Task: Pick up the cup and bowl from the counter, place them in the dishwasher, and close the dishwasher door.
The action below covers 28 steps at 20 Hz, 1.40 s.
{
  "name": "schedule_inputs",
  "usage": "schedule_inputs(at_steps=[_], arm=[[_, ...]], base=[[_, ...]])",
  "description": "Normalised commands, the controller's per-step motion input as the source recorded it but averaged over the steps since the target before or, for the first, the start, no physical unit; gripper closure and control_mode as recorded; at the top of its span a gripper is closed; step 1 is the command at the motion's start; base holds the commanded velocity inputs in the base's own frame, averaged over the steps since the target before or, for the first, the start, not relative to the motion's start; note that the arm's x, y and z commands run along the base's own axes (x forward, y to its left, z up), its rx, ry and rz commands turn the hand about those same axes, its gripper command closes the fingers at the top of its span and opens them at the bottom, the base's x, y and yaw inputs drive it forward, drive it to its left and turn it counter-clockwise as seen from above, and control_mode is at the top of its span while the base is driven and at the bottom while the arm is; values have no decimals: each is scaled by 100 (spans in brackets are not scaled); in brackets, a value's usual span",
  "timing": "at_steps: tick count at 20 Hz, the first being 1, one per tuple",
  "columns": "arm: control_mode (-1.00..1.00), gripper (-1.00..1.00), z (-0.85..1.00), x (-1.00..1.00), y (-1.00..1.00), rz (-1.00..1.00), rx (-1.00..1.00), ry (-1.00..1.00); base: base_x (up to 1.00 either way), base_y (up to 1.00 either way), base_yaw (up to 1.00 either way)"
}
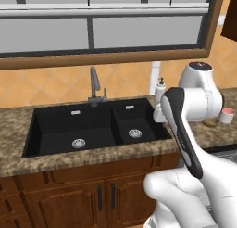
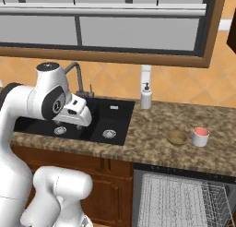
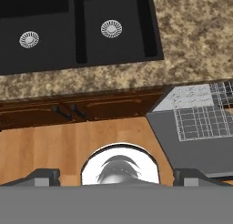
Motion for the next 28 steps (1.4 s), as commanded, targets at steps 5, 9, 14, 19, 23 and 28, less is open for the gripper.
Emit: schedule_inputs(at_steps=[5,9,14,19,23,28], arm=[[100,-100,-11,-7,-2,-3,0,-2],[100,-100,0,0,0,0,0,0],[100,-100,0,0,0,0,0,0],[100,-100,0,0,0,0,0,0],[100,-100,0,0,0,0,0,0],[100,-100,0,0,0,0,0,0]], base=[[-19,0,-15],[-13,0,-18],[-19,0,-22],[-50,0,-36],[-82,0,-32],[-72,0,-26]])
